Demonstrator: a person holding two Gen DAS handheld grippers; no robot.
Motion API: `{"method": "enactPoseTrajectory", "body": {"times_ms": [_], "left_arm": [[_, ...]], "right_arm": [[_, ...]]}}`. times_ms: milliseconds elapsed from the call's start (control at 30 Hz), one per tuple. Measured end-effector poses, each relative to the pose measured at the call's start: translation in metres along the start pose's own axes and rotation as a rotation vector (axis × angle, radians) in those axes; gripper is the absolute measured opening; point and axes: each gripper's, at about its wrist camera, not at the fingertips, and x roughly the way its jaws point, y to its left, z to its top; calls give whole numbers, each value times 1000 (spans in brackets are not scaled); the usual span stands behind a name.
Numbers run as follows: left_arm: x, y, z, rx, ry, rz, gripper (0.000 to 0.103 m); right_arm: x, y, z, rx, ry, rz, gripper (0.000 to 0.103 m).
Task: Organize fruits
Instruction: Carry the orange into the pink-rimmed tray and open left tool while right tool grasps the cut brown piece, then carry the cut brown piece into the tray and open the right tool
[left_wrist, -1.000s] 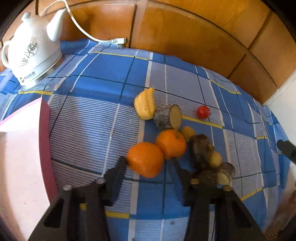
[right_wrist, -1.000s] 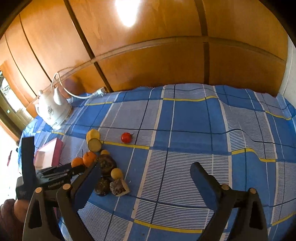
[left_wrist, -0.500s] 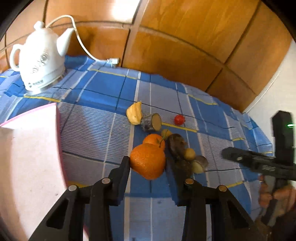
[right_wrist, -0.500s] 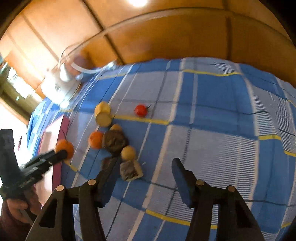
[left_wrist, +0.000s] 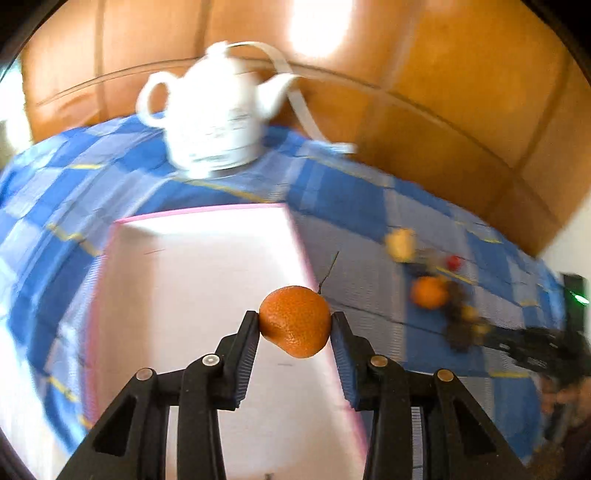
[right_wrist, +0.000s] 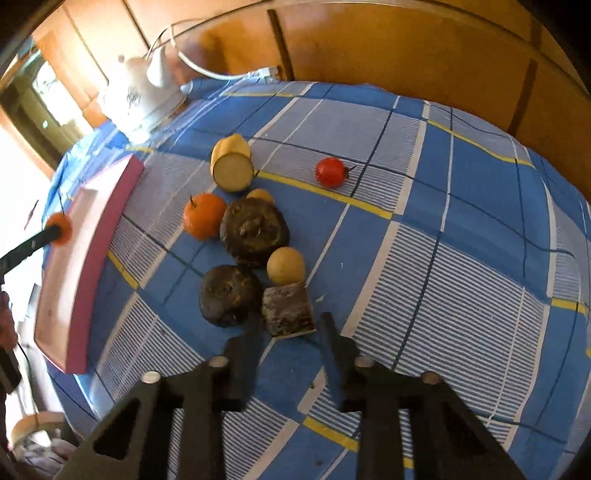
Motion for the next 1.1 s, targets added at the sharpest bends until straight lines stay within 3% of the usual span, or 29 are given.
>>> {"method": "enactPoseTrajectory", "body": {"times_ms": [133, 167, 233, 367, 700, 900, 1100], "left_arm": [[11, 38, -5, -105, 19, 122, 42], [10, 44, -9, -120, 19, 145, 49], [2, 53, -18, -136, -1, 164, 60], [-18, 48, -33, -118, -53, 205, 61], [-50, 38, -72, -154, -94, 212, 64], [-59, 55, -88, -176, -97, 268, 64], [-65, 57, -91, -163, -108, 263, 66]], "right_arm": [[-1, 1, -1, -15, -7, -8, 27], [-2, 1, -2, -14, -6, -10, 27], [-5, -2, -2, -4, -12, -15, 27], [-14, -7, -3, 14, -39, -24, 27], [-39, -2, -2, 6, -124, 30, 27], [-42, 30, -5, -65, -131, 110, 27], [-42, 80, -10, -149, -109, 195, 27]]}}
